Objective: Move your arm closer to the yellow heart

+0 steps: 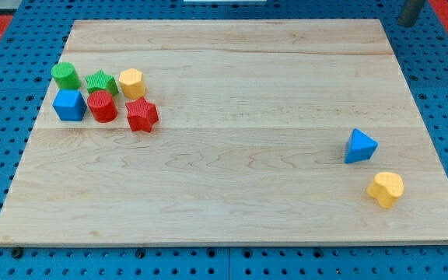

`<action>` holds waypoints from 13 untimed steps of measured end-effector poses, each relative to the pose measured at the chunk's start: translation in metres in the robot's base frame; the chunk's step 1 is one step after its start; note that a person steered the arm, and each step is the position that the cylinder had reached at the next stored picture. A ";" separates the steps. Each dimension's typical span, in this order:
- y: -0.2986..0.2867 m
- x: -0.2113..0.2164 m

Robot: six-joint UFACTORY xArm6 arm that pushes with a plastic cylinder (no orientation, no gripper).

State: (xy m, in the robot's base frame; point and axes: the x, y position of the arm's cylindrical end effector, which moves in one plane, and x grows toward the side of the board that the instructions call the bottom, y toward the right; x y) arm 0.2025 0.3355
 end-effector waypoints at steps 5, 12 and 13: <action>0.010 0.008; 0.008 0.196; -0.017 0.262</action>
State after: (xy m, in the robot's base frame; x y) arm 0.4646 0.3188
